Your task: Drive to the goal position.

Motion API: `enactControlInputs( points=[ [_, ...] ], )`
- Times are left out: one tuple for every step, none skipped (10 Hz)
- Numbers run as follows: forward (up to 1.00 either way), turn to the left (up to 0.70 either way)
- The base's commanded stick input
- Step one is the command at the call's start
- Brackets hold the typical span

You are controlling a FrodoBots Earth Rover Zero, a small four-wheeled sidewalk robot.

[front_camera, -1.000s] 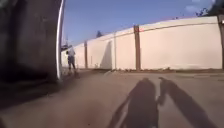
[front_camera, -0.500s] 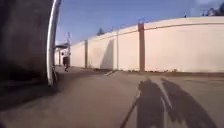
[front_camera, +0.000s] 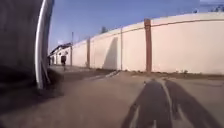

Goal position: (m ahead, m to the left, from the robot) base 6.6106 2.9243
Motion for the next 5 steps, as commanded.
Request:
enactControlInputs(
  points=[
    [1.00,0.00],
    [1.00,0.00],
    [1.00,0.00],
    [1.00,0.00],
    [1.00,0.00]
  ],
)
